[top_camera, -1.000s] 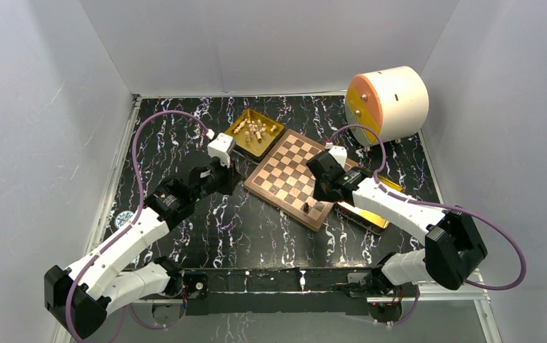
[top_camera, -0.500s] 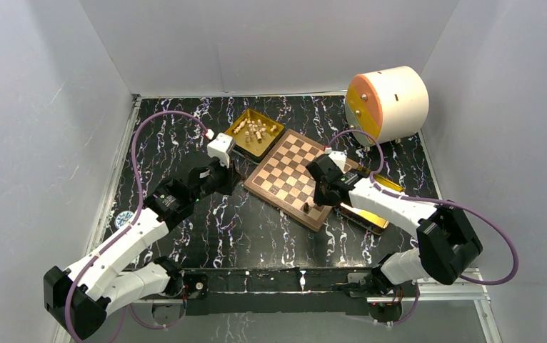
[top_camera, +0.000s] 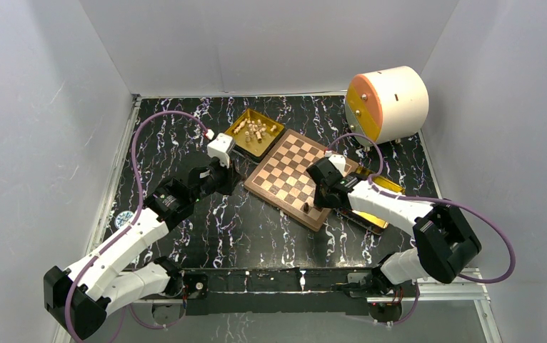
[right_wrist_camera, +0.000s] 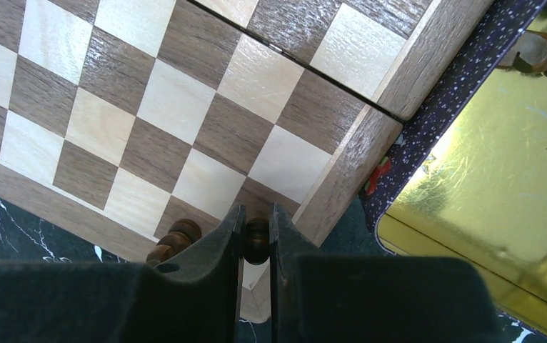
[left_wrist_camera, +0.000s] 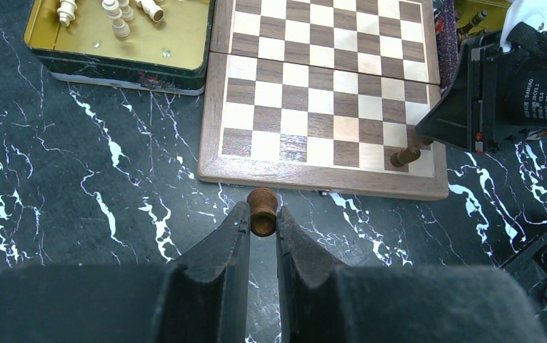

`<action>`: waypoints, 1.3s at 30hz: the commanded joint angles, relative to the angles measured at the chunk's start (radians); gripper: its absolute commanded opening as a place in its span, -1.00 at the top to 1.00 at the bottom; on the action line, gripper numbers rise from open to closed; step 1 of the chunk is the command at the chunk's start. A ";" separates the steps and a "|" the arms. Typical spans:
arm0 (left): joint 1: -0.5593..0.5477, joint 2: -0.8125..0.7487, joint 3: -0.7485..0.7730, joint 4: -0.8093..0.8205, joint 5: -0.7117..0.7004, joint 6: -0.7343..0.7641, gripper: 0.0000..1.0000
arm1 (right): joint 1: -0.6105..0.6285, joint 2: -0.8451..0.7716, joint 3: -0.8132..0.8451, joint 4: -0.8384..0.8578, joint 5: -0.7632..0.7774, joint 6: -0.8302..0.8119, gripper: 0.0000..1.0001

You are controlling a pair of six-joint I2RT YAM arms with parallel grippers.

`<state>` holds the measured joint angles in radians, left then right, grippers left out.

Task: Set up the chess pieces on the board
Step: Place the chess piece on the chessboard.

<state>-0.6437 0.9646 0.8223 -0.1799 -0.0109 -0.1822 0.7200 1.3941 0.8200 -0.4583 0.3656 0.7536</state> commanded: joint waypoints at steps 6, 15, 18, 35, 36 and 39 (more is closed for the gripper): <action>-0.003 -0.024 -0.007 0.019 0.005 0.013 1.00 | -0.004 0.020 -0.005 0.047 0.036 -0.007 0.54; -0.003 -0.024 -0.007 0.019 0.008 0.012 1.00 | -0.005 0.031 -0.004 0.053 0.048 -0.008 0.50; -0.003 -0.026 -0.008 0.019 0.006 0.011 1.00 | -0.005 0.034 -0.004 0.052 0.043 -0.007 0.45; -0.003 -0.017 -0.009 0.022 0.010 0.010 1.00 | -0.005 0.029 0.045 0.010 0.032 -0.005 0.18; -0.003 -0.013 -0.008 0.023 0.010 0.008 1.00 | -0.005 0.023 0.056 -0.001 0.032 -0.005 0.13; -0.003 0.004 -0.003 0.025 0.025 -0.001 1.00 | -0.004 0.003 0.093 -0.032 0.037 -0.008 -0.06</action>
<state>-0.6437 0.9653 0.8165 -0.1795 -0.0097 -0.1799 0.7197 1.4223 0.8337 -0.4576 0.3859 0.7517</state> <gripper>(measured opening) 0.131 0.482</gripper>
